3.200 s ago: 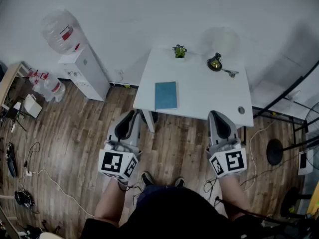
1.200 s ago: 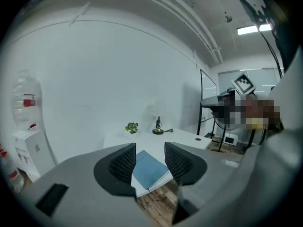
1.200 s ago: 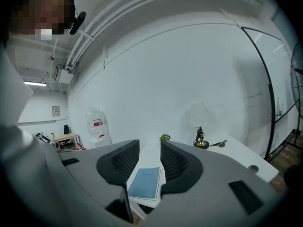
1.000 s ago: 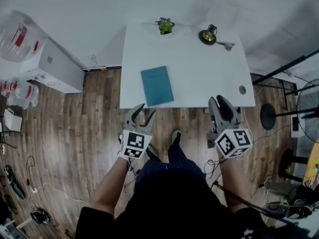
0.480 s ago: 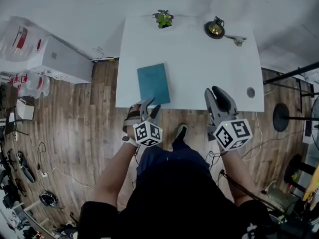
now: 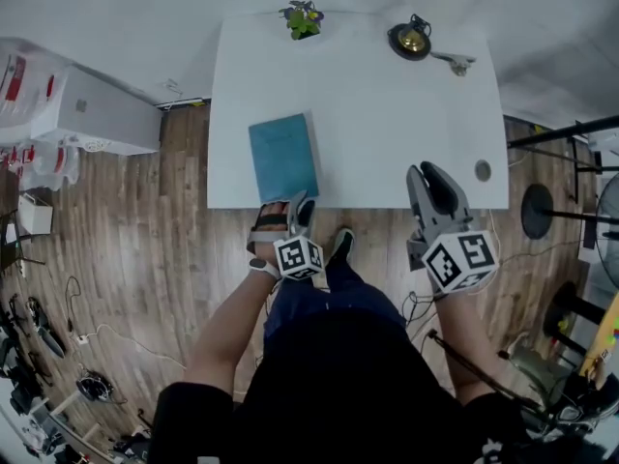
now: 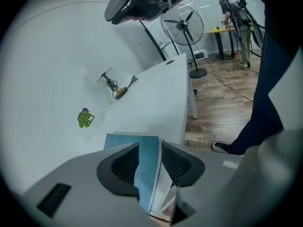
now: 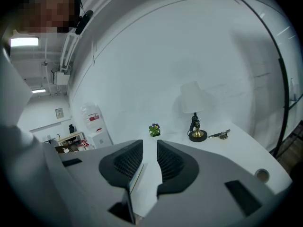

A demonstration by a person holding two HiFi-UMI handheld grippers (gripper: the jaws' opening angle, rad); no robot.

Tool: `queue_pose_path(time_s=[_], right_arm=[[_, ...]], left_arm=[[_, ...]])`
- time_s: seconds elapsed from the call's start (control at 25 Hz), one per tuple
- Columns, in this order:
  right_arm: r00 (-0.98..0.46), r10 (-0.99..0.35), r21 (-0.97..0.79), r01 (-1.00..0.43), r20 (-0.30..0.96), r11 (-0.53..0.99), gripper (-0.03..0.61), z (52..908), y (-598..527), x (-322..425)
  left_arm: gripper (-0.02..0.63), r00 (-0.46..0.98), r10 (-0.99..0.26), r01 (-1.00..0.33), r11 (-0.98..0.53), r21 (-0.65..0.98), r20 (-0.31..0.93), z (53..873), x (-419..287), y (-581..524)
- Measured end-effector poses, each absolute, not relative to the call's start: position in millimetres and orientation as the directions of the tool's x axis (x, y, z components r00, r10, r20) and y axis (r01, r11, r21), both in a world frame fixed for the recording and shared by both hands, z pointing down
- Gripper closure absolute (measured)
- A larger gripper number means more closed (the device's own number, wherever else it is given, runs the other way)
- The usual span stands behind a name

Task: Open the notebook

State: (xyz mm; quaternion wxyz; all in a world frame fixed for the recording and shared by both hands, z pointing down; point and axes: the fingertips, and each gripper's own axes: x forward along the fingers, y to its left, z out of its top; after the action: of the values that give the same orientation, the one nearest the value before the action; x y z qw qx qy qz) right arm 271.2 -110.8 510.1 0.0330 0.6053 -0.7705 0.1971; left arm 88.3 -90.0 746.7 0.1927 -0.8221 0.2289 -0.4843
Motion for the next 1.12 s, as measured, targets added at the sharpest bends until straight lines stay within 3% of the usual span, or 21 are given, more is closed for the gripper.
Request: queue_pose_path(time_s=[0.72, 0.88, 1.12], right_arm=[[-0.237, -0.909, -0.253, -0.955, 0.344, 0.154, 0.489, 531, -104, 273], [-0.259, -0.904, -0.263, -0.949, 0.339, 0.174, 0.508, 532, -106, 267], [-0.281, -0.898, -0.268, -0.944, 0.339, 0.194, 0.517, 533, -113, 259]], left_arm=[[0.492, 0.421, -0.540, -0.268, -0.841, -0.469, 0.728, 767, 90, -101], [0.568, 0.441, -0.523, -0.281, -0.852, -0.442, 0.729, 762, 92, -96], [0.592, 0.463, -0.526, -0.343, -0.848, -0.403, 0.713, 750, 90, -98]])
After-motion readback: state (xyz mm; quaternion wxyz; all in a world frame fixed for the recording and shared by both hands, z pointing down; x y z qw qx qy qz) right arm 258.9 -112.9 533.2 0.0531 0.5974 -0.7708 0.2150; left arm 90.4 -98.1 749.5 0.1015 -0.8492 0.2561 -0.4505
